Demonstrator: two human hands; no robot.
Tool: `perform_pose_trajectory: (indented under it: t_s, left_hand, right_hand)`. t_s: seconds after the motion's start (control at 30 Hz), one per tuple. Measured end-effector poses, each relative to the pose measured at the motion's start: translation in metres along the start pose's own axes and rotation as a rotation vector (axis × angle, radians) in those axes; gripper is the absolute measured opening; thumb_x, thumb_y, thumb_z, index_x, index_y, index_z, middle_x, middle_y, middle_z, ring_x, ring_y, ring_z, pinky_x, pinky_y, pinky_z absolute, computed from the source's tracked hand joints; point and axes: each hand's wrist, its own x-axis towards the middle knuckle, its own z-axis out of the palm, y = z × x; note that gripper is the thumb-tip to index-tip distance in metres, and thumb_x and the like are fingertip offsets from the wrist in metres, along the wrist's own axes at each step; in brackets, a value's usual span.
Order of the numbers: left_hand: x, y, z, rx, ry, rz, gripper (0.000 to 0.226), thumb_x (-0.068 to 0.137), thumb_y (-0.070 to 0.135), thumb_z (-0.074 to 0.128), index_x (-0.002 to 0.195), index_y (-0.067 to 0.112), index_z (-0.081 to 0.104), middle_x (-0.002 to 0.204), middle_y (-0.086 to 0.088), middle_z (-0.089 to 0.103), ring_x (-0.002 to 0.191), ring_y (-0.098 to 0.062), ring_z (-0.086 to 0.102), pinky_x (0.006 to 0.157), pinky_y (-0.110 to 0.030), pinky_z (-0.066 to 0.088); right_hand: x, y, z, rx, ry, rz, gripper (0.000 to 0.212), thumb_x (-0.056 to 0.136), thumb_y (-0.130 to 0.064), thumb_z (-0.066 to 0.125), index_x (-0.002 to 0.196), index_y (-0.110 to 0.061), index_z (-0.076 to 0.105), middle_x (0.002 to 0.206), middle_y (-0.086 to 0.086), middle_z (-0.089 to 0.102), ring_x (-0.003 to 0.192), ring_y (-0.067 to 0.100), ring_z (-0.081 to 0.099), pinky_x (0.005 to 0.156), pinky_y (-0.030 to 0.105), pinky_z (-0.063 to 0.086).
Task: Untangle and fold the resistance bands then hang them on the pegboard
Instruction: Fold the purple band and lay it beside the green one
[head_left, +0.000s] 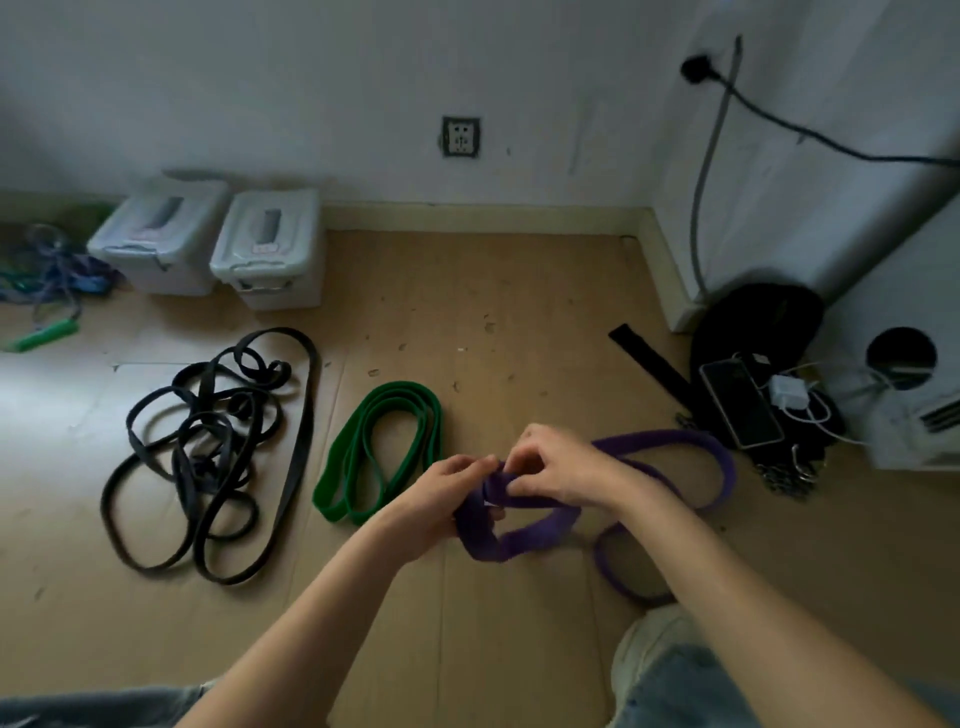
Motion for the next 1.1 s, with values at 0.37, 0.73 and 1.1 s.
perform_pose_trajectory:
  t_s: [0.37,0.73,1.1]
  left_hand:
    - [-0.103,0.052,-0.027,0.476,-0.348,-0.152,0.025,0.09,0.032,0.056,0.104,0.011,0.061,0.084,0.001,0.065,0.07,-0.013,0.059,0.07,-0.026,0.05]
    - [-0.143,0.085,-0.024,1.242,-0.078,-0.08,0.089,0.076,0.055,0.064,0.146,0.027,0.018,0.148,-0.003,0.032,0.131,-0.02,0.038,0.109,-0.035,0.034]
    - [-0.161,0.111,0.048,0.271,0.233,1.006,0.034,0.074,0.012,0.074,0.101,0.018,0.055,0.086,0.002,0.067,0.075,-0.01,0.067,0.065,-0.022,0.054]
  right_hand:
    - [-0.101,-0.08,-0.055,0.415,0.178,-0.242,0.013,0.085,-0.014,0.065,0.078,-0.013,0.055,0.065,-0.002,0.053,0.057,0.008,0.048,0.057,0.021,0.042]
    - [-0.117,-0.107,-0.052,0.466,0.541,-0.229,0.034,0.076,-0.009,0.074,0.094,-0.021,0.049,0.077,0.005,0.062,0.048,0.01,0.057,0.044,0.024,0.046]
    - [-0.136,-0.149,-0.086,0.782,0.642,-0.435,0.015,0.082,-0.006,0.066,0.087,-0.006,0.052,0.072,0.008,0.061,0.046,0.013,0.054,0.041,0.025,0.045]
